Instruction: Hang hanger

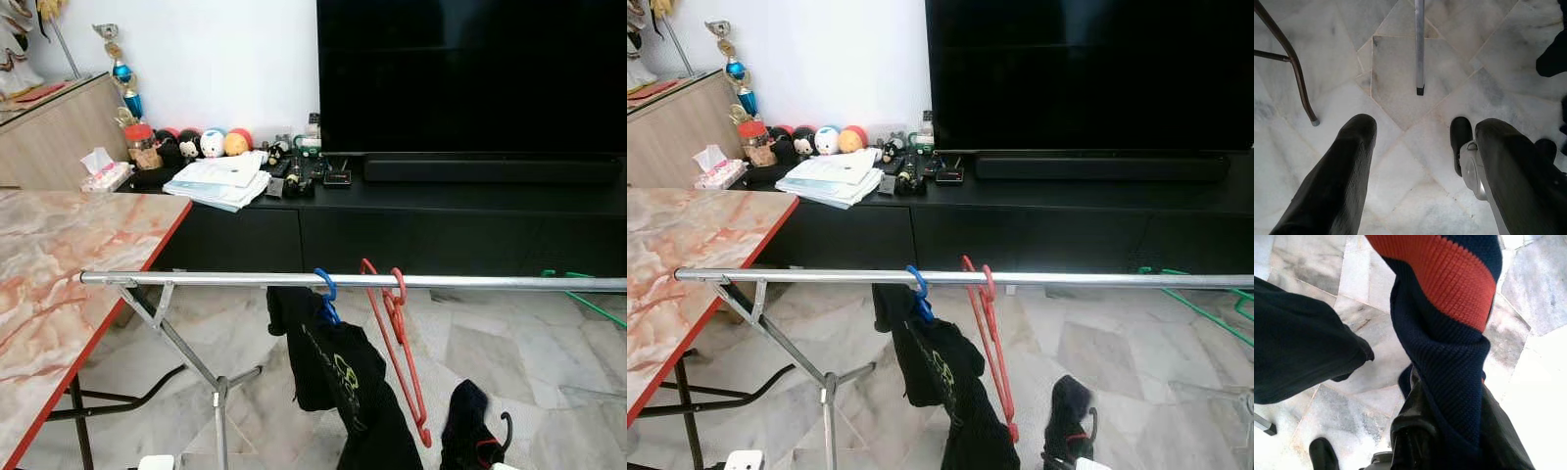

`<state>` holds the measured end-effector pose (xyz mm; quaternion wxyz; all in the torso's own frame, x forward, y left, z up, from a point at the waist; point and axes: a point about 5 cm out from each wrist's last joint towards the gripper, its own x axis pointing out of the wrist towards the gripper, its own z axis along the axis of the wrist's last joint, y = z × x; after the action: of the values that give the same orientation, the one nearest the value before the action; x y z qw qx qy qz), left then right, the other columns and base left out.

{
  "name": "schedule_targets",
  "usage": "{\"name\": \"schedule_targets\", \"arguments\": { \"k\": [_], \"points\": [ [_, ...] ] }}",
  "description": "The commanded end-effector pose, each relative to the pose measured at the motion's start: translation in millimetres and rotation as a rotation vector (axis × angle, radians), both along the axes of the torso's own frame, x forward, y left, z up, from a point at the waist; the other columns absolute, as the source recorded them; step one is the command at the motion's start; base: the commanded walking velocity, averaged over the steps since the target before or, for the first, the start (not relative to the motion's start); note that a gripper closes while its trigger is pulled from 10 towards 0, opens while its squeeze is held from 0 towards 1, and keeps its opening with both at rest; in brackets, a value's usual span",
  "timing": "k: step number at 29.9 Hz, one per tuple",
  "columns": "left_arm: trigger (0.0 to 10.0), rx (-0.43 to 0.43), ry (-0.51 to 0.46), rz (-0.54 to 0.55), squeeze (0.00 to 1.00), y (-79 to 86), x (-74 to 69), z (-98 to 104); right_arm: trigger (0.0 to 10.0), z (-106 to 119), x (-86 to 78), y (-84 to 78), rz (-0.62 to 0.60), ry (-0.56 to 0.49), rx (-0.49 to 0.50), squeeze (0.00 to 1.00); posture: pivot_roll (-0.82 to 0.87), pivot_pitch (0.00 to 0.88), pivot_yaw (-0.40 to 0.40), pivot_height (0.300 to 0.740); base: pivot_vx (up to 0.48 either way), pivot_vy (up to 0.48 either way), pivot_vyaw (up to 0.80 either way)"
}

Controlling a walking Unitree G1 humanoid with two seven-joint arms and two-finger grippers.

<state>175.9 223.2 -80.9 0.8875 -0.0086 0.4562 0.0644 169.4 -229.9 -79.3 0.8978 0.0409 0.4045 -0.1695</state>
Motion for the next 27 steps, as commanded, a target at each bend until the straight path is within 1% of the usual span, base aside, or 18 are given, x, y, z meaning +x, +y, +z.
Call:
{"name": "schedule_targets", "arguments": {
  "k": [1,7,13,27],
  "points": [
    [10.0,-0.007,0.019,0.014,0.00,1.9,-2.2,-1,10.0,0,3.4,4.5,0.010,-0.003,0.007,0.00,-0.05,0.006,0.063,0.740,0.000,0.000,0.00],
    [10.0,-0.011,0.015,0.007,0.00,-1.2,-0.7,-1,10.0,0,2.8,4.3,-0.002,0.001,0.007,0.00,-0.05,0.001,0.063,0.740,0.000,0.000,0.00],
    [10.0,-0.013,0.008,0.003,0.00,-3.0,1.4,0,10.0,-3,-2.4,3.7,-0.016,0.019,0.011,0.00,-0.05,0.000,0.063,0.740,0.000,0.000,0.00],
    [10.0,-0.017,0.003,0.001,0.00,-3.9,0.9,-1,10.0,-5,-8.4,1.1,-0.033,0.041,0.017,0.00,-0.04,0.000,0.058,0.740,-0.302,0.000,0.00]
  ]
}}
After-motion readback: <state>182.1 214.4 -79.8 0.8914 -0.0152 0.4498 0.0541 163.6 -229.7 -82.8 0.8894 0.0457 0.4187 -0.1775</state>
